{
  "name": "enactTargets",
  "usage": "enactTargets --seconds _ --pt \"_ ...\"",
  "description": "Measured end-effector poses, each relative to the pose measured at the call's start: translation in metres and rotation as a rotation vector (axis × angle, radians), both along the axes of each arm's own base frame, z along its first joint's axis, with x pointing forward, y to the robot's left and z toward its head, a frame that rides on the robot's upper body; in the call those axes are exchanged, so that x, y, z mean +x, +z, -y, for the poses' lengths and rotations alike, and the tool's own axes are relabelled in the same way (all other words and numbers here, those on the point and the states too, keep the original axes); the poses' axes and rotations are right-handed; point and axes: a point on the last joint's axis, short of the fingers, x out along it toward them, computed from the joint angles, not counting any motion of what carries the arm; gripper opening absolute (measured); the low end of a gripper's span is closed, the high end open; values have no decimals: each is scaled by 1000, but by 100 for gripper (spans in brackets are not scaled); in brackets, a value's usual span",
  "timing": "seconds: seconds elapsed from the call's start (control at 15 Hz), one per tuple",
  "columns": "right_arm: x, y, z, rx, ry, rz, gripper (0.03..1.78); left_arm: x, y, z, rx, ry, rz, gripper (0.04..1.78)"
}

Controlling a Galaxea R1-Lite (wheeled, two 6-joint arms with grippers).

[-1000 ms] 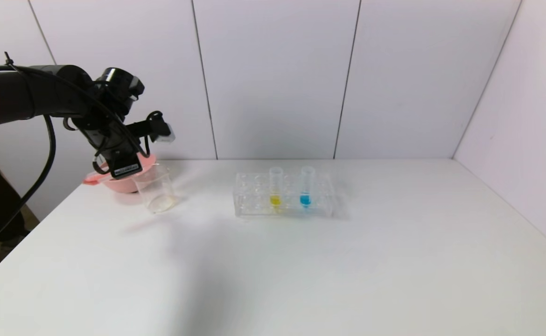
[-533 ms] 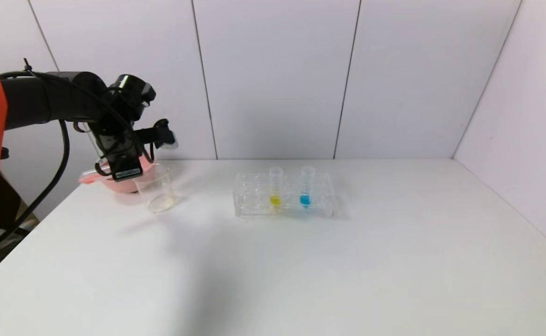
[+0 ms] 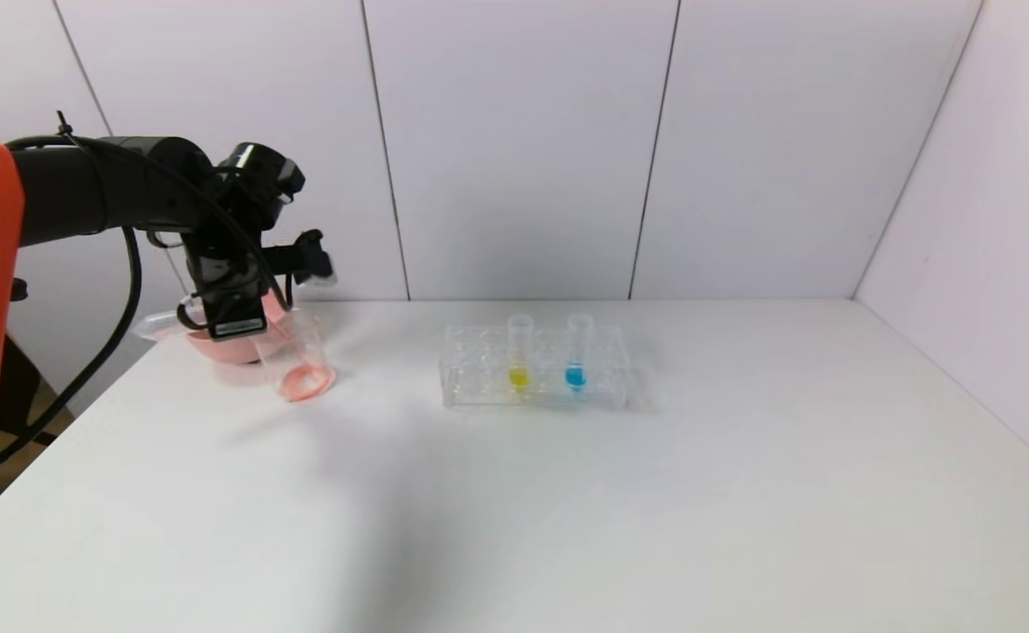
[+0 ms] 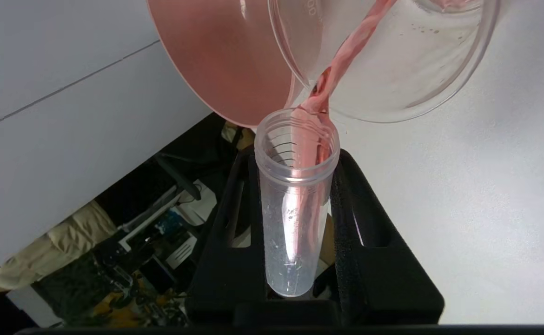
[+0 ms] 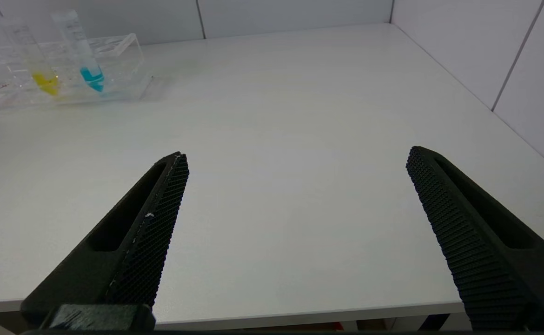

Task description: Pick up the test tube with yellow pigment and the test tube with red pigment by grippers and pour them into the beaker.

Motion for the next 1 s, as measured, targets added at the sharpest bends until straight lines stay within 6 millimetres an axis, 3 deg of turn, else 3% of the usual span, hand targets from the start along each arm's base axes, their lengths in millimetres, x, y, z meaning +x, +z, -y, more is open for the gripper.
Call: enactTargets --seconds 0.27,0.67,1.0 --pt "0 0 0 0 0 0 171 -5 -1 14 44 -14 -28 43" --pt "0 0 0 0 0 0 171 -8 -1 18 71 -9 -39 43" --pt "0 0 0 0 0 0 171 -16 15 14 -52 -8 35 43"
